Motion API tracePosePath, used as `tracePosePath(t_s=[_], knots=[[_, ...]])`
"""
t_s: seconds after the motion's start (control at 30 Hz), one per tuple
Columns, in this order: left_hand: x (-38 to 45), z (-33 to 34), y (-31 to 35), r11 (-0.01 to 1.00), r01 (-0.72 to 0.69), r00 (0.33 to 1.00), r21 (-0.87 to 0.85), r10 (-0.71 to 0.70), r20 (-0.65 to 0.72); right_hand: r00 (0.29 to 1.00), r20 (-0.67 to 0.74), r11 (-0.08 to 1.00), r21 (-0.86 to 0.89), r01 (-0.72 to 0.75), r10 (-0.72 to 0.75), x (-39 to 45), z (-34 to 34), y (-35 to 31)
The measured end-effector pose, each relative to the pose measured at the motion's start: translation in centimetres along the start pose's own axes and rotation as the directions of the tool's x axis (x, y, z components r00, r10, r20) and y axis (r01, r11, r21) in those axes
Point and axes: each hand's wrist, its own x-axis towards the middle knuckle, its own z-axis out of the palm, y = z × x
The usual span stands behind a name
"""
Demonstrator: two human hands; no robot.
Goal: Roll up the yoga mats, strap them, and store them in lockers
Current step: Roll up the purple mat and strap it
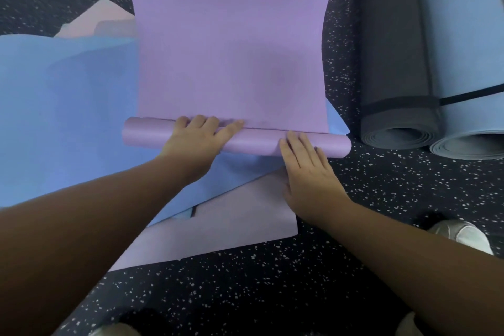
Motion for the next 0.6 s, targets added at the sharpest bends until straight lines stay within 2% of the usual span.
tracePosePath(t_s=[0.07, 0.2, 0.33, 0.43, 0.6], knots=[[-1.0, -0.2, 1.0, 1.000, 0.003, 0.999, -0.026, -0.004, -0.035, 0.999, -0.021, 0.998, -0.044, 0.039, -0.040, -0.8, -0.2, 0.4], [-4.3, -0.8, 3.3, 0.997, -0.010, 1.000, -0.073, 0.010, 0.000, 0.985, 0.025, 0.984, -0.039, 0.173, -0.172, -3.8, -0.9, 1.5], [-7.6, -1.3, 5.7, 0.993, -0.042, 0.997, -0.112, 0.050, 0.067, 0.938, 0.171, 0.949, -0.047, 0.313, -0.301, -7.8, -1.3, 2.2], [-9.2, -1.6, 6.9, 0.991, -0.046, 0.993, -0.124, 0.058, 0.102, 0.903, 0.293, 0.937, -0.060, 0.345, -0.314, -10.2, -1.6, 2.2], [-10.6, -2.5, 8.5, 0.987, -0.020, 0.991, -0.160, 0.041, 0.127, 0.882, 0.360, 0.928, -0.095, 0.359, -0.304, -11.6, -1.6, 1.8]])
